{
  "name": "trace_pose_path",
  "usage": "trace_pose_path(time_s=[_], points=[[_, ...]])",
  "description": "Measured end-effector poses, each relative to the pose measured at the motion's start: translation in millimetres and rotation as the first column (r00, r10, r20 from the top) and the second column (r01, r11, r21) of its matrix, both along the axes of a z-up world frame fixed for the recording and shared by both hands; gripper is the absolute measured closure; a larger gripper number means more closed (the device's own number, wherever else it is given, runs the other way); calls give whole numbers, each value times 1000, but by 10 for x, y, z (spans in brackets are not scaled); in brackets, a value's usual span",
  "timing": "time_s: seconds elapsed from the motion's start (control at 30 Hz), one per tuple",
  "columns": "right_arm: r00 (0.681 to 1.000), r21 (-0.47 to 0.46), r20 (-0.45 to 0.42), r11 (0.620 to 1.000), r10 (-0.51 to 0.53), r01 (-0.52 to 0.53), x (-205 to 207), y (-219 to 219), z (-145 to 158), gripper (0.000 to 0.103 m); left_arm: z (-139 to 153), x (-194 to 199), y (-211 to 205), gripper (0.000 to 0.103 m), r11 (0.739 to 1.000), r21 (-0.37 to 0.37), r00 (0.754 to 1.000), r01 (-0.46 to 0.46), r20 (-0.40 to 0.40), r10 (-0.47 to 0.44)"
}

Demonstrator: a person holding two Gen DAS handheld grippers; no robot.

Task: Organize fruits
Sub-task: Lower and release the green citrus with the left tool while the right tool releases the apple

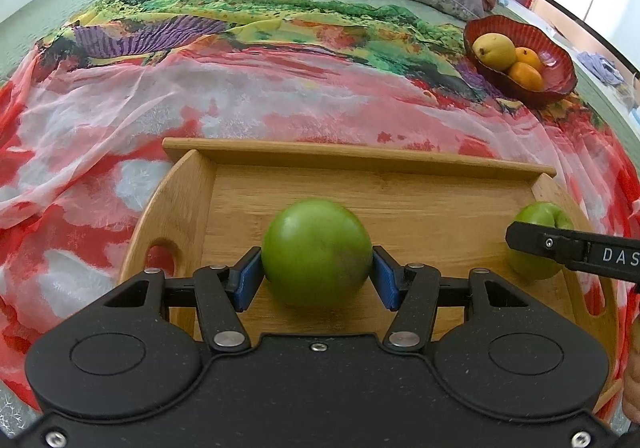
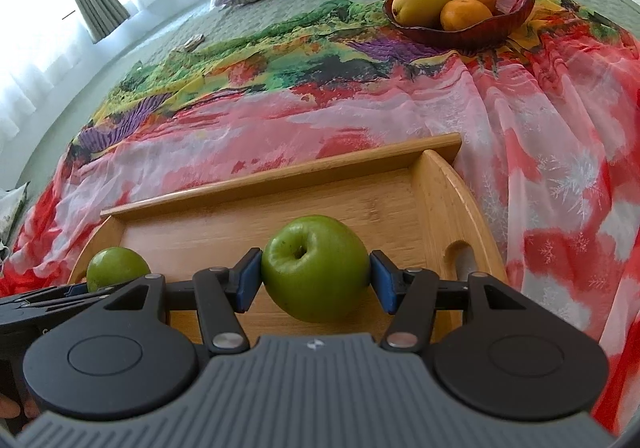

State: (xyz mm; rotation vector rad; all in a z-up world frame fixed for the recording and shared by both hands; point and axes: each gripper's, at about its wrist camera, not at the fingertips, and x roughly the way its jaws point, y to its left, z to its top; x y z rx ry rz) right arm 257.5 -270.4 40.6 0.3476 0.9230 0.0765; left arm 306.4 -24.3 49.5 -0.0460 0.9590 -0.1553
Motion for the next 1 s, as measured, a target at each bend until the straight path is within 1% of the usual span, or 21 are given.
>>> trace_pose_path(time_s=[0.1,0.37,0.63,0.77,0.83,0.9,0.97,1.0], points=[[1000,7,-9,1000,-8,8,-2,-18,-28,40,-18,15,-5,48,1000,-2,1000,2,-13,-2],[1000,40,-10,999,-27,27,-19,-62,-62,38,-33,8,-24,47,1000,11,1000,6,-9,-6],[1000,51,-1,998,-20,20,-55,-73,-30,37,-13,-31,3,40,1000,20,1000,0,-4,0],[1000,50,21,999,-16,15,-95,-65,30,36,14,-82,19,39,1000,19,1000,0,0,0],[999,41,33,999,-9,7,-121,-58,73,36,44,-118,32,35,1000,14,1000,2,8,-2],[999,36,48,999,2,-4,-161,-50,125,34,84,-176,44,31,1000,16,1000,4,22,-5],[998,26,65,999,17,-18,-206,-39,175,27,127,-242,53,28,1000,23,999,9,41,-10],[997,16,77,999,28,-29,-239,-30,206,27,151,-291,60,26,1000,28,998,12,54,-14]])
